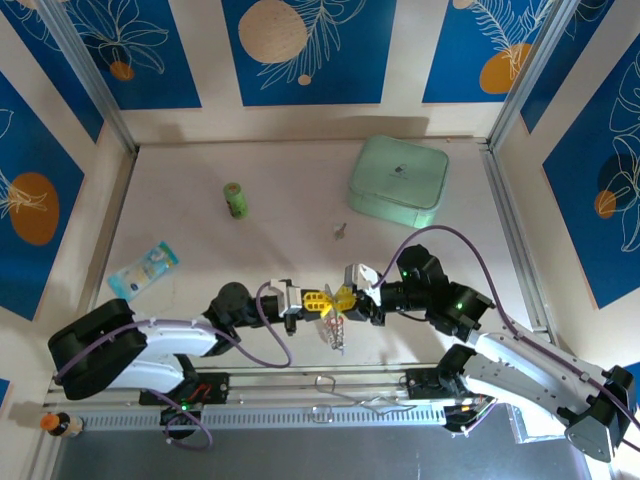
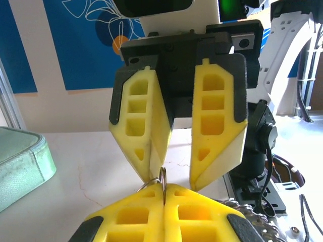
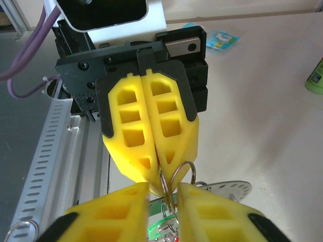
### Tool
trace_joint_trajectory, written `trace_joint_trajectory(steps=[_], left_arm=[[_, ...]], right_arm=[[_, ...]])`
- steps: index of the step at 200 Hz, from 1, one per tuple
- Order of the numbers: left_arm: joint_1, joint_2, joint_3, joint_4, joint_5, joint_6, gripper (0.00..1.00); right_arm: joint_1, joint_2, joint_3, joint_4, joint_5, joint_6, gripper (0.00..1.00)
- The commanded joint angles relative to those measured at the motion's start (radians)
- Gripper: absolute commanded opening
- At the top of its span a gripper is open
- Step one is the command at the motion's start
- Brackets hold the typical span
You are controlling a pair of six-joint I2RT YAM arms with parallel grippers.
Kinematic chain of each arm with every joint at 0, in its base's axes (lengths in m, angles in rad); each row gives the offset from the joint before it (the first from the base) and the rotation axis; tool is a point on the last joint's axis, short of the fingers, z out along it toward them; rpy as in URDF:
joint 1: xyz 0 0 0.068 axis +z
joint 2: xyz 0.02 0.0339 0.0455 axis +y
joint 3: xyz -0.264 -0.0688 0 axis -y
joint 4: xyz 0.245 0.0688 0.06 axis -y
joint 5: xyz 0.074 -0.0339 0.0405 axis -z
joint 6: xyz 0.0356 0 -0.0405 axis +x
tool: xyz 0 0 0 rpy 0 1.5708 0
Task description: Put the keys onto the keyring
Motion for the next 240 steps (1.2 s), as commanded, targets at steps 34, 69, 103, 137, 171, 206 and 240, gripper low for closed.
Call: trace_joint_trajectory(steps=[34,69,103,137,171,206,240], left_arm=[[-0.006,0.000,0.008,0.103,0.025,-0.015,0.00],[-0.006,-0.040,0.002,-0.021,-0.040,0.022,0.14],[-0.006,-0.109,0.120,-0.475,-0.056,0.094,0.18],[-0.006,-0.106,0.163,-0.560,-0.054,0.125,0.17],[-0.006,-0.131,0.167,-0.567,-0.037,0.150,0.00],[-0.006,-0.185,0.104,-0.443,-0.040,0.123,0.00],[-0.006,-0.192,0.070,-0.353,-0.023,0.083,0.00]], right_arm=[[0.011,0.014,0.013,0.001,-0.012,-0.031,0.00],[0.012,0.037,0.078,-0.125,0.031,-0.114,0.00],[0.041,0.104,0.183,-0.285,0.069,-0.204,0.00],[0.093,0.200,0.288,-0.426,0.107,-0.266,0.00],[0.085,0.220,0.321,-0.425,0.068,-0.237,0.00],[-0.015,0.080,0.174,-0.214,-0.055,-0.121,0.35],[-0.048,0.029,0.090,-0.128,-0.091,-0.071,0.37]])
